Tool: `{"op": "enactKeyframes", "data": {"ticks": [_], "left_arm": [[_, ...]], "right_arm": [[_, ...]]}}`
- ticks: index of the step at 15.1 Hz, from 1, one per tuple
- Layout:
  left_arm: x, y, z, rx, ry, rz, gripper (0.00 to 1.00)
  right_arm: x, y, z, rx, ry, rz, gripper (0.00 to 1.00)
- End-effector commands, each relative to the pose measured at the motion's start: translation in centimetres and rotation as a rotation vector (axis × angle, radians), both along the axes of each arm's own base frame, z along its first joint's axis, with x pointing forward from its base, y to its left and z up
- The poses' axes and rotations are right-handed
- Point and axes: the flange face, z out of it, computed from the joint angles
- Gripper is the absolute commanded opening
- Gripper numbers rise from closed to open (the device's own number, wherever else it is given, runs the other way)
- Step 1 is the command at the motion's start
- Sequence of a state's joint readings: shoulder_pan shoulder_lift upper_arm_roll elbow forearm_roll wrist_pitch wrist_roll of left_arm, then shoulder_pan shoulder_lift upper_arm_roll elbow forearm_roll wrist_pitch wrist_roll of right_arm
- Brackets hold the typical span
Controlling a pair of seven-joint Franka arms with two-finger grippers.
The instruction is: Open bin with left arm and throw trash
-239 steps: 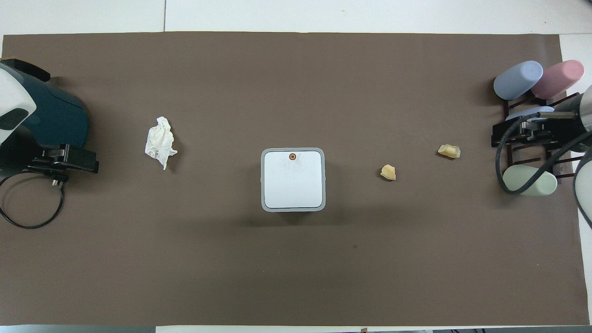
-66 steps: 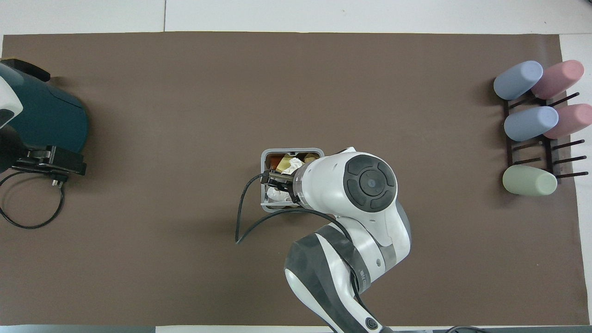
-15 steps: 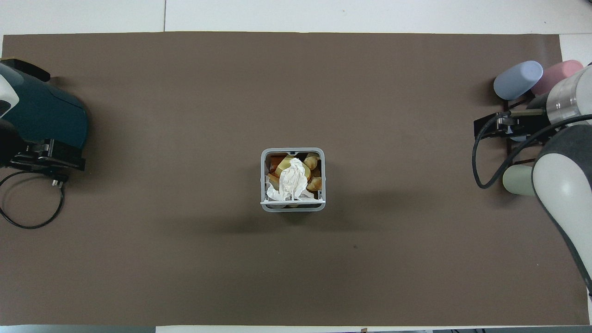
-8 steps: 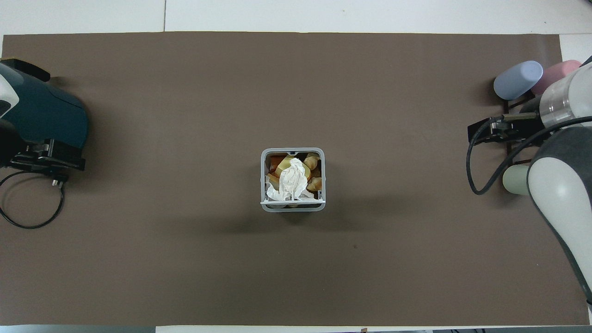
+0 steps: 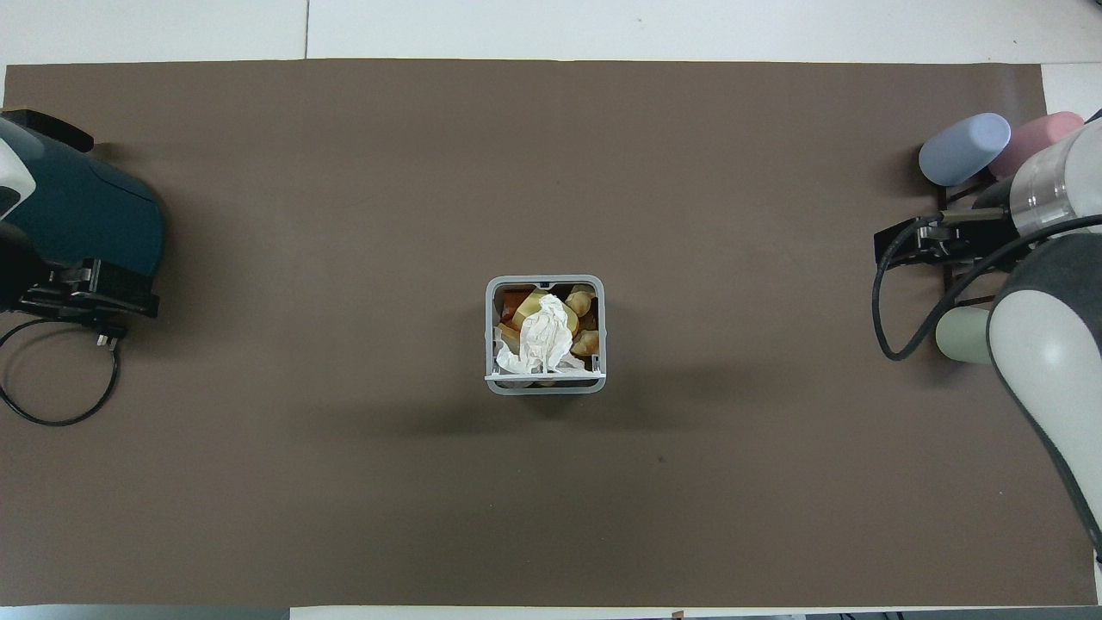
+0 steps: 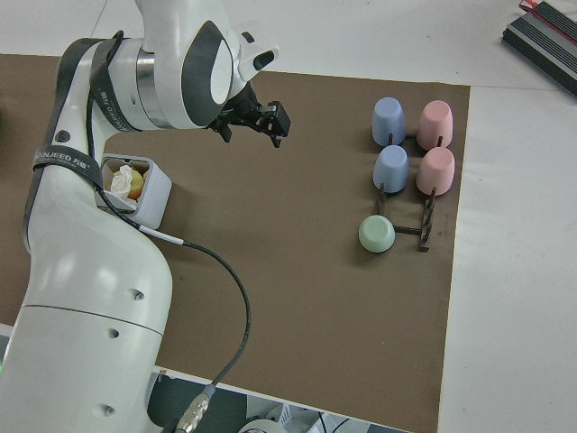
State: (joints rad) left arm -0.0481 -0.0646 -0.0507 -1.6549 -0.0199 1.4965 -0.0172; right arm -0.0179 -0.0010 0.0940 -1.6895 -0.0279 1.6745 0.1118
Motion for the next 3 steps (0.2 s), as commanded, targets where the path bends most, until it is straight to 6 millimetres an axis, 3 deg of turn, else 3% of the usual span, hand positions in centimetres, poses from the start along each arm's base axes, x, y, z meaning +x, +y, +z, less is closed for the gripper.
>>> {"op": "enactKeyframes", "data": {"ticks": [1,3], "left_arm": [[0.04,-0.23,0.23,-0.012,-0.007,0.001,1.0],[0.04,-0.23,0.23,-0.012,-0.007,0.004,1.0]], "right_arm": [[-0.03,-0.37,0.16,0.012,0.007,0.008,1.0],[-0.05,-0.3,0.15,0.011,0.009,0.009,1.0]]}}
